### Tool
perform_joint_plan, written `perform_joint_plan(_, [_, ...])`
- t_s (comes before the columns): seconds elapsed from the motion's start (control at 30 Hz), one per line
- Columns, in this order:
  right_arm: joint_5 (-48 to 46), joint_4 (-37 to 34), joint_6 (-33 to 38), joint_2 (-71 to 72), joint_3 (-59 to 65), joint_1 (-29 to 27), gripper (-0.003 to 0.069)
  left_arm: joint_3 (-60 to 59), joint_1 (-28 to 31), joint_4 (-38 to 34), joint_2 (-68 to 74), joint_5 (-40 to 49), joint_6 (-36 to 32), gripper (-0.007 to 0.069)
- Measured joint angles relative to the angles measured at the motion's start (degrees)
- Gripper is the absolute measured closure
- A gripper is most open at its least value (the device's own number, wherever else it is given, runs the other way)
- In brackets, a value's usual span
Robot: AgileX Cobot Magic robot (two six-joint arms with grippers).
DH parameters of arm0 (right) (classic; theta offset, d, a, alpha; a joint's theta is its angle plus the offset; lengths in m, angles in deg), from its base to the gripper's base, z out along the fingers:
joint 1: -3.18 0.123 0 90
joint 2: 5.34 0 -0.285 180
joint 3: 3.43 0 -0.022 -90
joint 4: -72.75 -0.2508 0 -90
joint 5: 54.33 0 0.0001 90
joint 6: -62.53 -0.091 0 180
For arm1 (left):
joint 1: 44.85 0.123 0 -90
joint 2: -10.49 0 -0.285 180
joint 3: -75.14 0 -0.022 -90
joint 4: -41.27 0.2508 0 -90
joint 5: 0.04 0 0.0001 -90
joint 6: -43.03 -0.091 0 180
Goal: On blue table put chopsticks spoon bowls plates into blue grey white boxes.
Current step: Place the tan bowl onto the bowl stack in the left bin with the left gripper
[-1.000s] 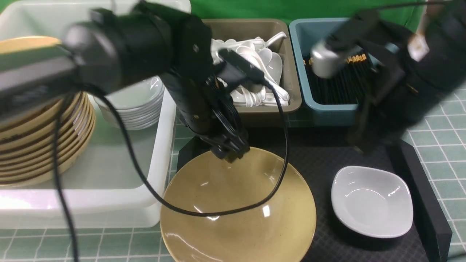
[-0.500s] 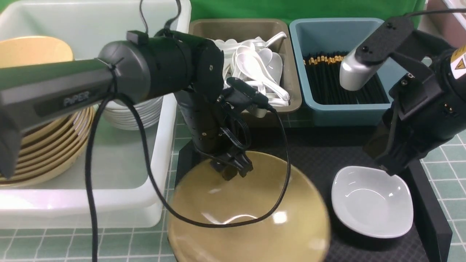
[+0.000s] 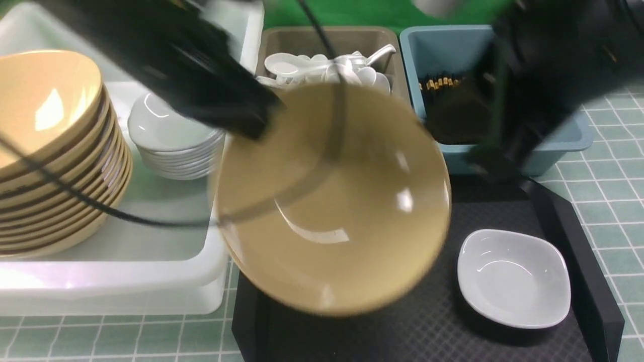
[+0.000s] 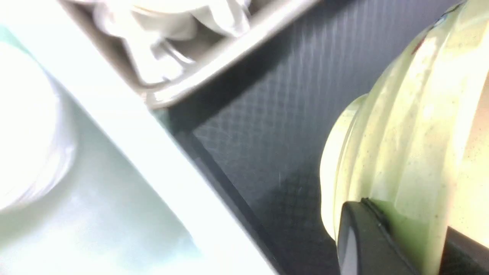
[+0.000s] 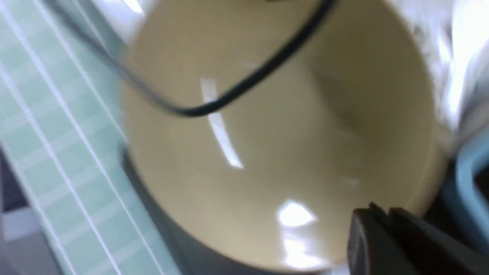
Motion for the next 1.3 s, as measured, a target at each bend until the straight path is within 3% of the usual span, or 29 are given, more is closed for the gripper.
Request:
perform_joint_plan(0.13, [0.0,0.5,1.4,-3.4,-5.6,4.9,0.0572,0.1,13.6,-5.0,-4.9,1.8,-1.3,0.0618])
perform_joint_plan(0.23, [-0.2,1.0,2.9,-7.3,-10.1,8.4,0.0572,0.1,29.8,-9.7,-9.0,2.3,-2.4,0.0618])
perform_joint_plan(0.33, [-0.3,1.0,3.8,-9.6,-11.3,9.2,0.0571,0.1,42.3,-12.5,-11.1,1.7,-2.6,0.0618])
perform_joint_plan(0.47, [-0.4,1.5,4.6,-11.5,-11.4,9.2,0.0571,-1.2,53.2,-13.6,-11.6,-1.4,-1.1,0.0618])
perform_joint_plan(0.8, [-0.5,1.6,7.5,-12.2,-11.5,9.2,0.0563,-4.0,54.9,-11.1,-4.6,-4.8,0.1,0.0594])
perform_joint_plan(0.93, [-0.5,1.6,8.8,-12.2,-11.5,9.2,0.0562,-4.0,54.9,-8.8,-1.5,-6.7,0.5,0.05])
perform_joint_plan(1.2, [-1.0,1.7,9.7,-12.2,-11.5,9.2,0.0561,-4.4,54.9,-0.5,3.9,-6.4,5.4,0.0218])
perform_joint_plan(1.3, [-1.8,2.4,9.9,-12.2,-11.5,9.2,0.0561,-4.2,54.9,-0.1,3.6,-6.4,6.5,0.016])
